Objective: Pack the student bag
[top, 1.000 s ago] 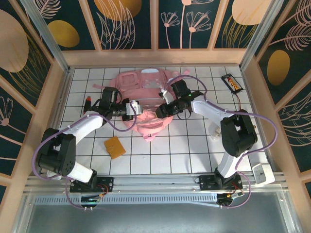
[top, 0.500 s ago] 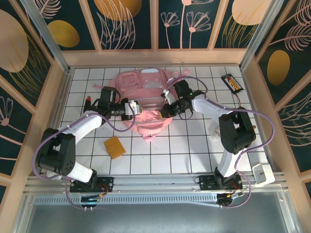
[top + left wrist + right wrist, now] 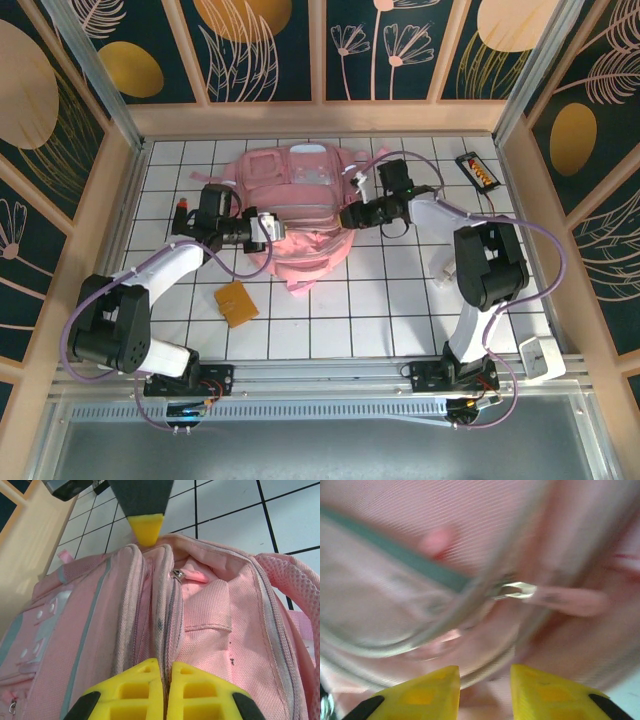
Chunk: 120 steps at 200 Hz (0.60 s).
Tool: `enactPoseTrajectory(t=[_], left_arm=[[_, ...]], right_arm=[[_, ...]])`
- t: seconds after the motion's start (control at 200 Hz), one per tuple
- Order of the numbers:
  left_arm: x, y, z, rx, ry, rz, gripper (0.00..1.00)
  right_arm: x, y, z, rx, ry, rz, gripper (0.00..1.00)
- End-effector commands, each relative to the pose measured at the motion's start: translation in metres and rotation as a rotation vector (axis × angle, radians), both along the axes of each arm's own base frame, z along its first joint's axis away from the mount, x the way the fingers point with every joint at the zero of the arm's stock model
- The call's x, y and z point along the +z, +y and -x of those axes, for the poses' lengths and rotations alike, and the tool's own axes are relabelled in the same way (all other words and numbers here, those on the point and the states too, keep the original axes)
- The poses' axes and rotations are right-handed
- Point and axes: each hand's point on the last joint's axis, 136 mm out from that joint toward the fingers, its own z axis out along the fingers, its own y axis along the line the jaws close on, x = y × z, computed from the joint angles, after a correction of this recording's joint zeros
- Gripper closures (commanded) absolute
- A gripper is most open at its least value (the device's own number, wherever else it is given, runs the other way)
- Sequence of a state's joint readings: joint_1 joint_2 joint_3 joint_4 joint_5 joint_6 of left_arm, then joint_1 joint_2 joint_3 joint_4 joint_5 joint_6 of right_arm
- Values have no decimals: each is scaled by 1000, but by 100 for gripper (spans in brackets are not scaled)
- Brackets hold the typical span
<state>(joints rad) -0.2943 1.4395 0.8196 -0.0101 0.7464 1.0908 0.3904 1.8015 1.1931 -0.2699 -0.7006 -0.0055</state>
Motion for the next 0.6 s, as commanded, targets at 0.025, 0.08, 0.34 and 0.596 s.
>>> enactPoseTrajectory(t=[0.025, 0.08, 0.34, 0.596], left_arm=[[4, 3, 5, -7, -30, 3, 48], [5, 1, 11, -23, -3, 12, 25], [-6, -39, 23, -6, 193, -66, 29], [-44, -32, 6, 22, 221, -299, 48]], right_arm=[[33, 22, 22, 136, -129, -118, 66], [29, 21, 20, 121, -133, -102, 66], [30, 11, 27, 130, -207, -28, 66], [41, -7, 36, 127, -402, 14, 66]])
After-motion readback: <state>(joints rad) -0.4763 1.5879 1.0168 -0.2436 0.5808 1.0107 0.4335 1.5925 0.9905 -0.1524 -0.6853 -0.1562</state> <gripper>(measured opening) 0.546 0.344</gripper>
